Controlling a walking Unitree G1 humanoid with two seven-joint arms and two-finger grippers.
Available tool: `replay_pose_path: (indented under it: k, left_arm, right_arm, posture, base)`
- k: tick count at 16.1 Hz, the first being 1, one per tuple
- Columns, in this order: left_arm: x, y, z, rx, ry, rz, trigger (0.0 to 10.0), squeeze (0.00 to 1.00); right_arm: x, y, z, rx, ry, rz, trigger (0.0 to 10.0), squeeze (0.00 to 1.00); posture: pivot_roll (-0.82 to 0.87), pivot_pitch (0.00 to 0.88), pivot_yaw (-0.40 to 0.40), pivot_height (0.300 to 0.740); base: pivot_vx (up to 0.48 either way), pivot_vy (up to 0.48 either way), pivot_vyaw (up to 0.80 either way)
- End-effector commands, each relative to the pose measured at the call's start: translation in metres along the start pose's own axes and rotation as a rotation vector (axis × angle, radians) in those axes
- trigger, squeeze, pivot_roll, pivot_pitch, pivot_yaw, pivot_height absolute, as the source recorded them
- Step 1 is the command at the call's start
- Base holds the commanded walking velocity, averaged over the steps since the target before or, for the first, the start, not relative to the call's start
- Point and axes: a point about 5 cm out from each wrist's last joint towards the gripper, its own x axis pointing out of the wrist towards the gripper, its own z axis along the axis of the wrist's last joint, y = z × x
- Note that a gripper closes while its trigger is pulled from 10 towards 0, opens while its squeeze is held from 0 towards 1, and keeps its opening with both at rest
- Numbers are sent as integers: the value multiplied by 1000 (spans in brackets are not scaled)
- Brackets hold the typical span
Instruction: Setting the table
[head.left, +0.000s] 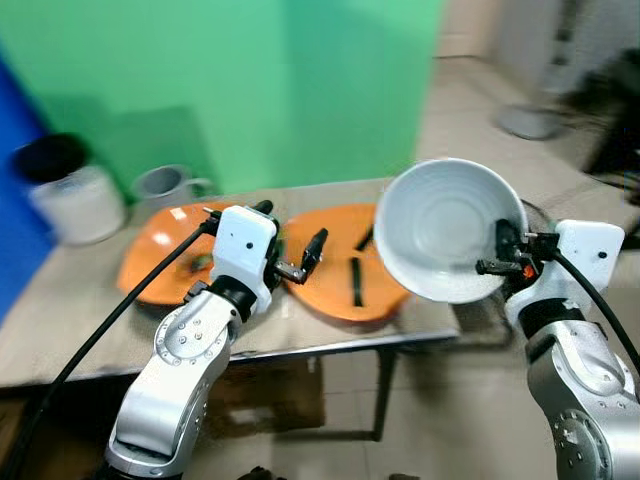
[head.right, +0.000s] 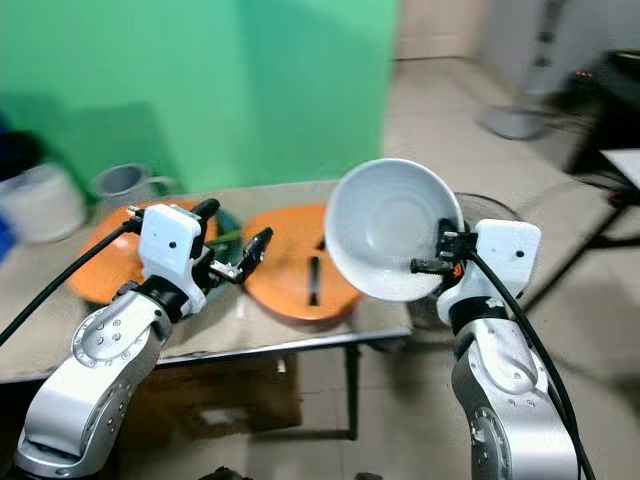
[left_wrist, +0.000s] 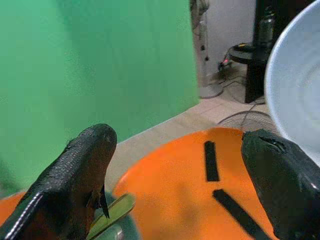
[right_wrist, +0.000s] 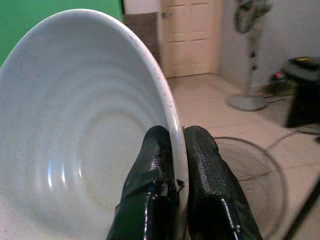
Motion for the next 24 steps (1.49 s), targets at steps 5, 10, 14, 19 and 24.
replay_pose_path:
  k: [5,10,14,19,24]
  left_arm:
    - [-5,13,-2,34,18,97,10000,0]
    - [-10,20,-1,30,11,156,10000,0]
    - [-11,21,-1,9,4,182,10000,0]
    - [-8,20,0,2,-3,143,10000,0]
    - [-6,19,0,-13,4,134,10000,0]
  right_arm:
    - [4,6,9,-1,-49,11,10000,0]
    - [8,9,10,-18,-56,22,10000,0]
    - [14,11,2,9,19,11,10000,0]
    - [15,11,-2,16,52,-21,10000,0]
    - [13,12,-1,52,42,-12,10000,0]
  posture:
    - [47,0,50,740]
    - [61,0,21,740]
    - [59,0,15,740]
    - [53,0,21,740]
    - [42,0,28,740]
  base:
    - [0,0,-800]
    - [0,0,-800]
    - [0,0,-800]
    - [0,0,-736]
    - [280,0,0]
